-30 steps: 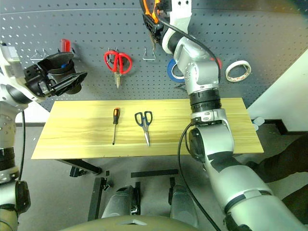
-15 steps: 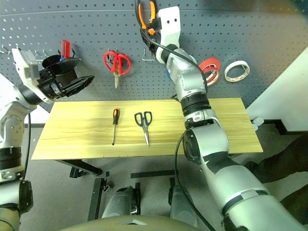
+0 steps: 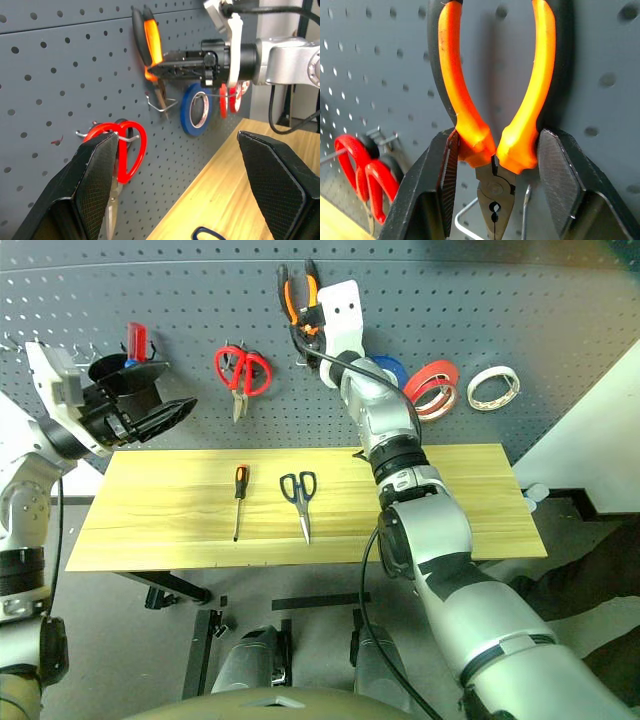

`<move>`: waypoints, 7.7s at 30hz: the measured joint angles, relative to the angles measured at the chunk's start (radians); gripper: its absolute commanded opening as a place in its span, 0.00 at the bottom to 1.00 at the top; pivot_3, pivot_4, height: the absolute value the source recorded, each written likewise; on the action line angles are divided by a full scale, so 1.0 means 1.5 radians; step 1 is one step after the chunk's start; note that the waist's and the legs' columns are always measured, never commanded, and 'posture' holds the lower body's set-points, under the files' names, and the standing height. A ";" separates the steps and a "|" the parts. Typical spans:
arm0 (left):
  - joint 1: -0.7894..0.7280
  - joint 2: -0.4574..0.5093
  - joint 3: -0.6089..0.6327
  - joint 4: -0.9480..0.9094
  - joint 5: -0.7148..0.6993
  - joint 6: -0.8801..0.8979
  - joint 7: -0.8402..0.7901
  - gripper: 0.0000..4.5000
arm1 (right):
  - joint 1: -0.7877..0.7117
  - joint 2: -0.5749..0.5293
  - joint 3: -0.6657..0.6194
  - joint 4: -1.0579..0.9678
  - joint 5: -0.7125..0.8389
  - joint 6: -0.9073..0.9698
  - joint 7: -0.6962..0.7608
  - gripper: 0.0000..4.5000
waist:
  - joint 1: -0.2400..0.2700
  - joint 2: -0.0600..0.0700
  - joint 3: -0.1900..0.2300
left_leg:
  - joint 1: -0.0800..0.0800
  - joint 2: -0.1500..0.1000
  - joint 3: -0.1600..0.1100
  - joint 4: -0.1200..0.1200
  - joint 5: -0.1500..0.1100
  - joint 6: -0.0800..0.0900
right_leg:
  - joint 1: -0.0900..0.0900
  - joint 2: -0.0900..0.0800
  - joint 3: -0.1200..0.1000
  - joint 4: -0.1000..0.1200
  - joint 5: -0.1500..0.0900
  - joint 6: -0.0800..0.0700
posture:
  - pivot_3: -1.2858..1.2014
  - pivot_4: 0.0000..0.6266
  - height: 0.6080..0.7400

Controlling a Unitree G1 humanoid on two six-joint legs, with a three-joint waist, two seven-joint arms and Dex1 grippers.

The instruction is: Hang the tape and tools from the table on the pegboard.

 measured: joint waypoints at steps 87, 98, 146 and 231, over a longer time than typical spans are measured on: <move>-0.121 -0.585 -0.241 0.277 0.375 0.475 0.869 0.99 | 0.278 -0.468 0.106 -0.285 0.088 0.089 0.815 1.00 | 0.017 0.003 0.073 | 0.012 0.000 -0.004 0.001 -0.005 0.008 | 0.018 -0.002 -0.001 -0.013 0.000 0.000 | 0.50 0.49 0.94; -0.138 -0.587 -0.241 0.314 0.343 0.425 0.882 0.99 | 0.292 -0.471 0.105 -0.310 0.090 0.104 0.826 1.00 | 0.014 0.003 0.077 | 0.012 0.000 -0.004 0.001 -0.005 0.008 | 0.018 -0.004 -0.002 -0.013 0.001 0.001 | 0.49 0.50 0.94; -0.206 -0.593 -0.272 0.489 0.165 0.184 0.925 0.99 | 0.308 -0.503 0.105 -0.349 0.090 0.126 0.842 1.00 | 0.002 0.003 0.093 | 0.011 -0.001 -0.003 -0.001 -0.005 0.008 | 0.017 -0.005 -0.002 -0.015 0.001 0.002 | 0.47 0.51 0.94; 0.145 -0.233 -0.288 -0.279 0.126 0.365 0.527 0.13 | 0.339 -0.460 0.041 -0.480 0.198 0.251 0.706 1.00 | 0.005 0.011 -0.038 | 0.023 -0.007 -0.001 -0.017 0.005 -0.001 | 0.024 -0.004 -0.001 -0.023 0.007 0.003 | 0.52 0.00 0.94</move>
